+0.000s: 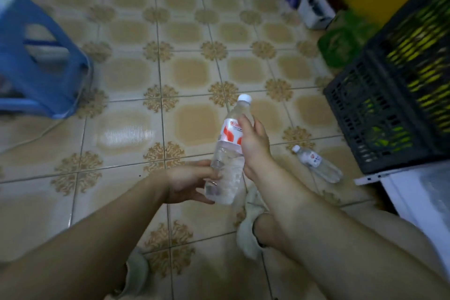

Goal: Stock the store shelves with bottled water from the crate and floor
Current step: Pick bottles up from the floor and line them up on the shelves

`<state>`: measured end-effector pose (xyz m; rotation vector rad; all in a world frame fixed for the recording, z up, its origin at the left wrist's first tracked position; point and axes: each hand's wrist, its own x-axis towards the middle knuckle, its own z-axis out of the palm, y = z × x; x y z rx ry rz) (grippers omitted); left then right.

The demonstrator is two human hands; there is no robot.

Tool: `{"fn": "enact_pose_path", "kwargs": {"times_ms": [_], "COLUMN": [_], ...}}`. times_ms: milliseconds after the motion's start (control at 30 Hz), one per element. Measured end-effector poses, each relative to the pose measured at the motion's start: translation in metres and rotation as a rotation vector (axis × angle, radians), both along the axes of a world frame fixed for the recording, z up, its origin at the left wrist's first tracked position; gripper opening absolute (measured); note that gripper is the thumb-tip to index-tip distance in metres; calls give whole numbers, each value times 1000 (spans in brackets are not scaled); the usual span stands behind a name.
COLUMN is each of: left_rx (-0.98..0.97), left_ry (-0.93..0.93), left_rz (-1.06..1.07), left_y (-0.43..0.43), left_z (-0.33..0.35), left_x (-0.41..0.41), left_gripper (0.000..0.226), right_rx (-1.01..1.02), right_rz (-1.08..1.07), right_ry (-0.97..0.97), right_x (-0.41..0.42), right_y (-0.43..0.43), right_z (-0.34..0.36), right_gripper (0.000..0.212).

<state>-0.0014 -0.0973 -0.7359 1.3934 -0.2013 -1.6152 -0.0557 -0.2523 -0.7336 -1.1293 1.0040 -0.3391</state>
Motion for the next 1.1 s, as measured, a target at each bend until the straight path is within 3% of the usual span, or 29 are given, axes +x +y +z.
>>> {"fn": "enact_pose_path", "kwargs": {"times_ms": [167, 300, 467, 533, 667, 967, 1100], "left_rx": [-162, -323, -471, -530, -627, -839, -900], "left_ry": [-255, -335, -423, -454, -478, -378, -342], "left_rz": [55, 91, 27, -24, -106, -372, -507], "left_y": [-11, -18, -34, -45, -71, -159, -197], "left_z": [94, 162, 228, 247, 277, 334, 351], "left_x": [-47, -86, -132, -149, -185, -273, -313], "left_gripper": [63, 52, 59, 54, 44, 50, 44], "right_rx": [-145, -257, -488, -551, -668, -938, -942], "right_rz": [-76, -67, -51, -66, -128, -325, -430], "right_ry": [-202, -329, -461, -471, -440, -180, -56], "right_x": [-45, -91, -161, -188, -242, -368, -421], "right_y": [-1, -9, -15, -18, -27, -54, -67], "right_z": [103, 175, 256, 277, 311, 381, 395], "right_gripper": [18, 43, 27, 33, 53, 62, 73]}}
